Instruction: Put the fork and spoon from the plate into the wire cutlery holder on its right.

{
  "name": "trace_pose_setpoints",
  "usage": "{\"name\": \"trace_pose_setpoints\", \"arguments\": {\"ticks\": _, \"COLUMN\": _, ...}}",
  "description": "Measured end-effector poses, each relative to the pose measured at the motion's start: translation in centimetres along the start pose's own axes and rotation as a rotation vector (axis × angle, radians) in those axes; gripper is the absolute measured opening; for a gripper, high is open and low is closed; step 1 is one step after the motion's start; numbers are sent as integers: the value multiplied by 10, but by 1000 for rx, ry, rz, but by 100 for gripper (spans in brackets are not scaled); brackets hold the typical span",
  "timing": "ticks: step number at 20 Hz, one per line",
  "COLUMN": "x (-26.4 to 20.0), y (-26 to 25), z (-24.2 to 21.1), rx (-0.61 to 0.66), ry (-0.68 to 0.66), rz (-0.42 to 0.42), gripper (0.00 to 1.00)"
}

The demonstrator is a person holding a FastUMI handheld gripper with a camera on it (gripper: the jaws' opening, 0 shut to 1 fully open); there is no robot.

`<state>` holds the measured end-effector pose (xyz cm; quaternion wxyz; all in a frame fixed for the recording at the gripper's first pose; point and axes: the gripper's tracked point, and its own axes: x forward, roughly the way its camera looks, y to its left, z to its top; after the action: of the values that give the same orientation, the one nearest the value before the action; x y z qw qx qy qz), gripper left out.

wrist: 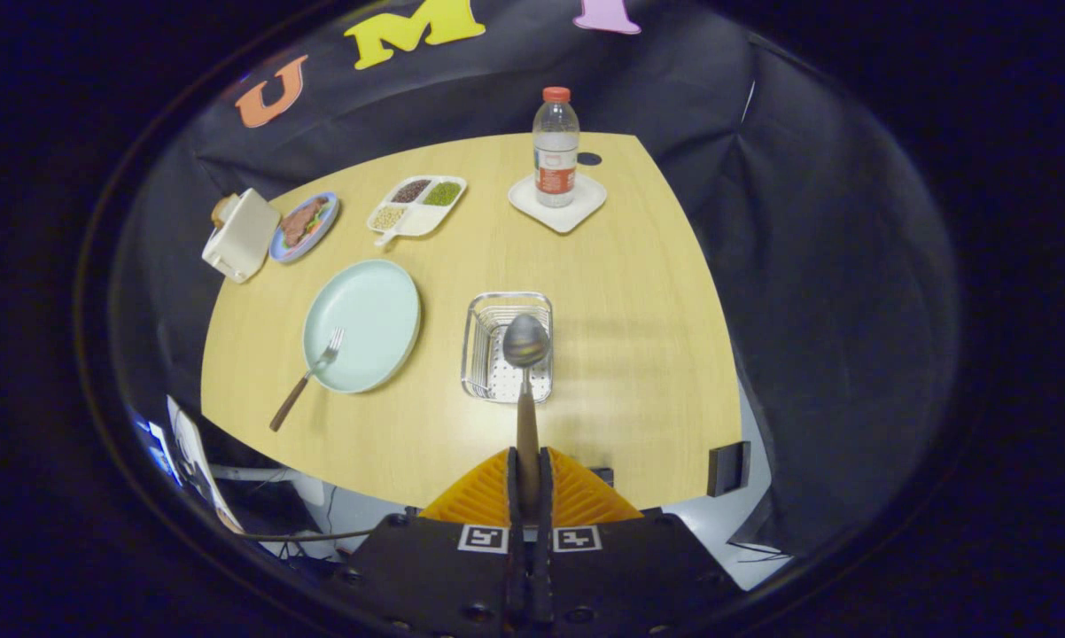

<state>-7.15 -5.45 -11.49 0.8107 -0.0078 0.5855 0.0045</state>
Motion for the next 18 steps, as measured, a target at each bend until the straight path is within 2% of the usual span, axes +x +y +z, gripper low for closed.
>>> {"name": "trace_pose_setpoints", "arguments": {"ticks": 3, "x": 4, "y": 0, "z": 4, "rx": 7, "ry": -11, "rz": -4, "gripper": 4}}
{"name": "trace_pose_setpoints", "arguments": {"ticks": 5, "x": 3, "y": 4, "z": 13, "rx": 28, "ry": -40, "rz": 11, "gripper": 13}}
{"name": "trace_pose_setpoints", "arguments": {"ticks": 6, "x": -1, "y": 4, "z": 18, "rx": 38, "ry": -51, "rz": 12, "gripper": 21}}
{"name": "trace_pose_setpoints", "arguments": {"ticks": 7, "x": 0, "y": 4, "z": 19, "rx": 44, "ry": -62, "rz": 17, "gripper": 21}}
{"name": "trace_pose_setpoints", "arguments": {"ticks": 9, "x": -4, "y": 11, "z": 23, "rx": 39, "ry": -83, "rz": 23, "gripper": 40}}
{"name": "trace_pose_setpoints", "arguments": {"ticks": 11, "x": -9, "y": 18, "z": 30, "rx": 28, "ry": -120, "rz": 20, "gripper": 68}}
{"name": "trace_pose_setpoints", "arguments": {"ticks": 12, "x": -11, "y": 23, "z": 33, "rx": 29, "ry": -136, "rz": 19, "gripper": 78}}
{"name": "trace_pose_setpoints", "arguments": {"ticks": 16, "x": -18, "y": 61, "z": 46, "rx": 45, "ry": -193, "rz": 45, "gripper": 91}}
{"name": "trace_pose_setpoints", "arguments": {"ticks": 18, "x": -17, "y": 87, "z": 48, "rx": 39, "ry": -205, "rz": 64, "gripper": 93}}
